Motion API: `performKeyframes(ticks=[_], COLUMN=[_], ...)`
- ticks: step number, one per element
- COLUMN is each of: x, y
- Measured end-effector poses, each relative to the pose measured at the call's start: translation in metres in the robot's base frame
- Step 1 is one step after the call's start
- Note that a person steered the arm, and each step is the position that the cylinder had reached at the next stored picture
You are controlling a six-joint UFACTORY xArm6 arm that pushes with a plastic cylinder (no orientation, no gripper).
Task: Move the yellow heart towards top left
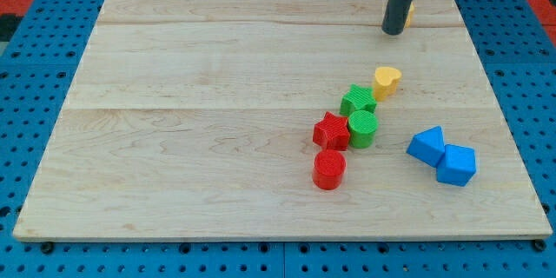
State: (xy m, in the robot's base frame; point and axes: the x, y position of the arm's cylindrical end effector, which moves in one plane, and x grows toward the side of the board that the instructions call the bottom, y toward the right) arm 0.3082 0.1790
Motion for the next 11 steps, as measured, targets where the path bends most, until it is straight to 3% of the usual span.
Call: performKeyframes(ticks=[2, 5, 6, 7, 9, 10, 11], x=[0.107, 0.102, 0.068, 0.028, 0.079, 0.066, 0.098], y=[0.009, -0.112, -0.157, -0.155, -0.159, -0.127, -0.051])
